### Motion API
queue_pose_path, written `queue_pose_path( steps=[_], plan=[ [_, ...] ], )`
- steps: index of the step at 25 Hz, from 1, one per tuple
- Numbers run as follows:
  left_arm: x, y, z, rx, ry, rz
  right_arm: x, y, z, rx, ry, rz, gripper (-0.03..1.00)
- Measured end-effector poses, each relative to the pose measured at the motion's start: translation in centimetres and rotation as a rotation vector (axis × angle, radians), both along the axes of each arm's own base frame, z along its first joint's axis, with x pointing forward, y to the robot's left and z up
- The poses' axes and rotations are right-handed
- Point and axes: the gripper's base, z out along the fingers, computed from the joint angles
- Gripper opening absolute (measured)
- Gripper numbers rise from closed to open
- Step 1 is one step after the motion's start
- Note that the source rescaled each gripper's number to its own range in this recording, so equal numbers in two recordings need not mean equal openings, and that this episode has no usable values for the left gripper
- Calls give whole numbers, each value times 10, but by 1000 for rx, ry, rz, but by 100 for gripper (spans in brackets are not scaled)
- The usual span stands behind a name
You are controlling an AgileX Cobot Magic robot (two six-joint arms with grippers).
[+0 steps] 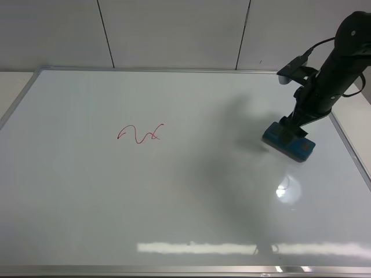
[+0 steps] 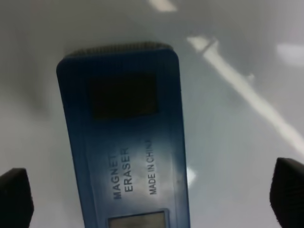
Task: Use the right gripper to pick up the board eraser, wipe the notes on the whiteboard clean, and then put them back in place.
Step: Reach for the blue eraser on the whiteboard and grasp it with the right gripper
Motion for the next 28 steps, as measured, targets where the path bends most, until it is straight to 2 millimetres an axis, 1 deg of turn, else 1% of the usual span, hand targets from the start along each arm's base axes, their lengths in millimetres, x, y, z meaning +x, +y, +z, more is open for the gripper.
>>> queue_pose_path(
  steps=[10,21,28],
  plan=[
    [0,0,0,0,0,0,4,15,-21,12,16,43,100],
    [0,0,0,0,0,0,5,18,-22,26,8,36,100],
    [0,0,0,0,0,0,1,19,-23,20,49,48,100]
  ],
)
